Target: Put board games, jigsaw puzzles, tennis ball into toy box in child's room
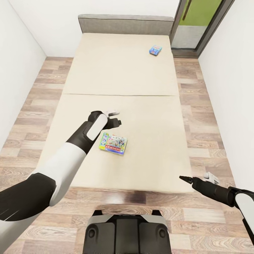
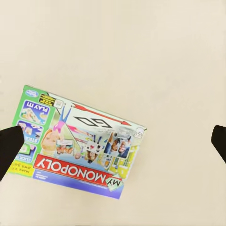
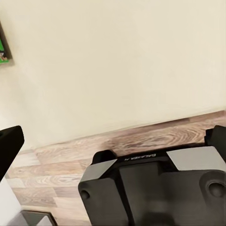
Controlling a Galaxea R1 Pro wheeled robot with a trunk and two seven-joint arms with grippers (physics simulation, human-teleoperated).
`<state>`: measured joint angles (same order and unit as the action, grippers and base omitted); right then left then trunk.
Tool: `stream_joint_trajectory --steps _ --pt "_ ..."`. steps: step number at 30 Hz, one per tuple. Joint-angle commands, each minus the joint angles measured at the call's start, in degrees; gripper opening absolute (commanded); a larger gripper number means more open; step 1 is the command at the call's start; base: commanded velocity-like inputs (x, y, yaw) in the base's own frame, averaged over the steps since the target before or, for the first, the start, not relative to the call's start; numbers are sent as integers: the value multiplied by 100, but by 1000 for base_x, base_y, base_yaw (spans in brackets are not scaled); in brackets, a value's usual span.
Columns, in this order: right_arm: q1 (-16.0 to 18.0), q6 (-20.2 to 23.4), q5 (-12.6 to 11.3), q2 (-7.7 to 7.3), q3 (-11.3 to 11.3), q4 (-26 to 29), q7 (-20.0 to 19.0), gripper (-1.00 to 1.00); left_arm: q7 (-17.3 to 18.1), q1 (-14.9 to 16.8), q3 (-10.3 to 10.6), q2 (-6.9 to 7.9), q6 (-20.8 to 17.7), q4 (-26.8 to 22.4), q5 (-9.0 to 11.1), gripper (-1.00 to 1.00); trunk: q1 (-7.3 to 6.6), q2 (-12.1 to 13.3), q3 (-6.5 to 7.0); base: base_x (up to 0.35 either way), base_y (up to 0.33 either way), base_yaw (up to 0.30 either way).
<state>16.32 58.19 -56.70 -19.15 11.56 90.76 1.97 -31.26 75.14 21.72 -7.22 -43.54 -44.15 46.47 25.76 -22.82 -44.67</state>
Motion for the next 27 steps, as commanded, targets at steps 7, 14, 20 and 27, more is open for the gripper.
stream_joint_trajectory --steps 7,14,20,27 --pt "-3 100 -43 -7 135 10 -235 100 -56 16 16 -5 23 45 -21 100 3 -10 -70 0 0 0" --pt "-128 181 -43 -68 663 11 -1801 100 -56 18 16 -2 30 54 -48 100 3 -10 -134 0 0 0" --pt "-318 181 2 -345 884 11 -3416 100 -56 18 16 1 34 55 -60 100 3 -10 -189 0 0 0" --pt "-412 181 15 -516 1001 11 -4318 100 -56 25 16 1 41 50 -64 100 3 -10 -255 0 0 0"
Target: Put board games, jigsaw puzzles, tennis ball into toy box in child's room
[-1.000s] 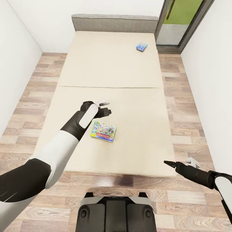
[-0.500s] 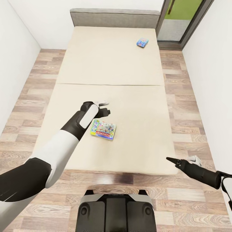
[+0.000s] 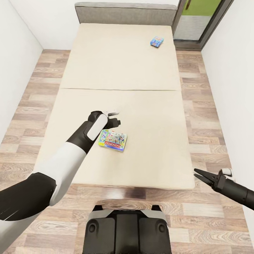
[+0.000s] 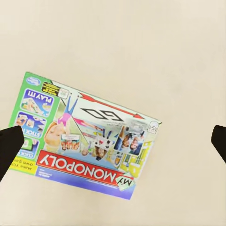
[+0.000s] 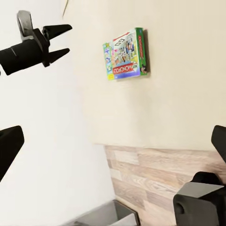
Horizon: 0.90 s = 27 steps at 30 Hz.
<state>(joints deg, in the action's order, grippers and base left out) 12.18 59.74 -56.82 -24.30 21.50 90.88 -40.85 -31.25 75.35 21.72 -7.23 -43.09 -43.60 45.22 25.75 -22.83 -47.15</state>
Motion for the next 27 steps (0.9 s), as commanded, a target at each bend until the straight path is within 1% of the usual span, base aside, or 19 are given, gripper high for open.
stream_joint_trajectory --steps 1,6,12,20,27 --pt "-6 26 28 -10 29 0 -117 100 -57 4 16 2 -2 -6 59 100 3 -9 -16 0 0 0" --pt "-29 26 19 -36 118 0 -455 100 -57 7 16 6 3 -13 58 100 3 -9 -63 0 0 0" --pt "-44 26 28 -42 159 -3 -940 100 -57 56 16 17 75 -28 57 100 3 -9 -119 0 0 0" --pt "-48 26 39 -40 169 -5 -1109 100 -57 111 16 6 110 -34 57 100 3 -9 -194 0 0 0" --pt "-48 26 42 -39 170 -8 -1137 100 -57 190 16 -1 122 -34 57 100 3 -9 -260 0 0 0"
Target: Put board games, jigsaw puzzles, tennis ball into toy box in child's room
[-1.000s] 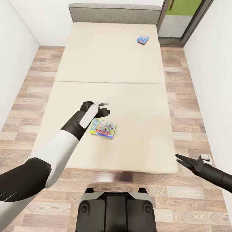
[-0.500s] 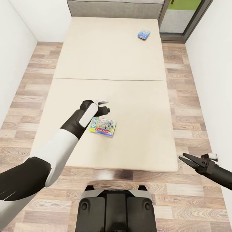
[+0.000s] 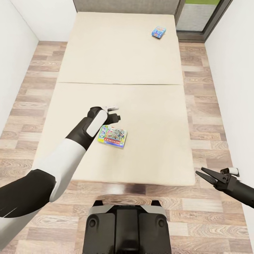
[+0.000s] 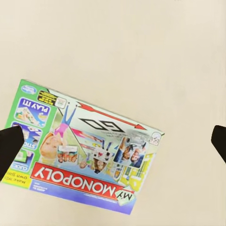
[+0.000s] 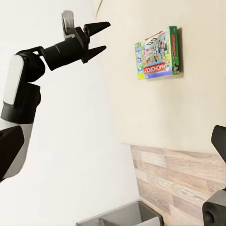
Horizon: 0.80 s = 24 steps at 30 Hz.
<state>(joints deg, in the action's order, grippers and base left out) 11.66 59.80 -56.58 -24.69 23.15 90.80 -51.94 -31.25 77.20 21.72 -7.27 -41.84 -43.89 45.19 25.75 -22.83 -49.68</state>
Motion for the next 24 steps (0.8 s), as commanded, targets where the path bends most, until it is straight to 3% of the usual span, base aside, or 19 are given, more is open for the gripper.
stream_joint_trajectory --steps 1,24 --pt "3 20 21 -1 5 0 -31 100 -57 28 16 1 -2 -5 60 100 3 -9 -16 0 0 0" --pt "3 20 25 -1 5 -1 -36 100 -57 348 18 9 9 43 -25 100 3 -9 -232 0 0 0"
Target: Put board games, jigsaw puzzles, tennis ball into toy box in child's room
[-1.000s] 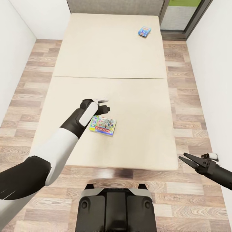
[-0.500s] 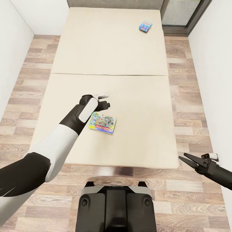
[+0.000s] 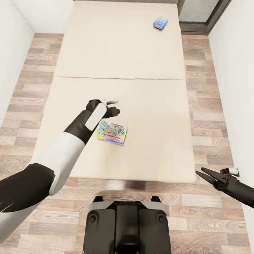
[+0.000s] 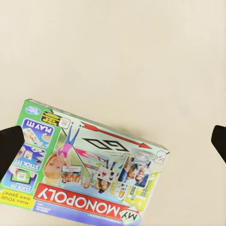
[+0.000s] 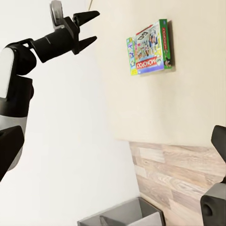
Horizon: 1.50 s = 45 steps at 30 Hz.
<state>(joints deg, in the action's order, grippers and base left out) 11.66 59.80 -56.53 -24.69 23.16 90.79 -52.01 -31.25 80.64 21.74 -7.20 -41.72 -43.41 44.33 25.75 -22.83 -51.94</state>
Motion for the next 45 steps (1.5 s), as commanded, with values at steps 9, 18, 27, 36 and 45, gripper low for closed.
stream_joint_trajectory --steps 9,18,27,36,45 --pt "3 20 24 -1 4 0 -28 100 -56 45 22 17 -3 77 -3 100 3 -9 -91 0 0 0" --pt "3 20 32 -1 4 0 -28 100 -50 48 31 37 5 215 -28 100 3 -9 -175 0 0 0" --pt "3 20 36 -1 4 -2 -28 100 -48 48 31 10 6 245 -140 100 3 -9 -260 0 0 0" --pt "3 20 39 -1 4 -8 -28 100 2 48 26 -4 13 246 -492 100 3 -9 -344 0 0 0" --pt "3 20 44 -1 4 -8 -28 100 25 54 24 -2 3 188 -578 100 3 -9 -429 0 0 0"
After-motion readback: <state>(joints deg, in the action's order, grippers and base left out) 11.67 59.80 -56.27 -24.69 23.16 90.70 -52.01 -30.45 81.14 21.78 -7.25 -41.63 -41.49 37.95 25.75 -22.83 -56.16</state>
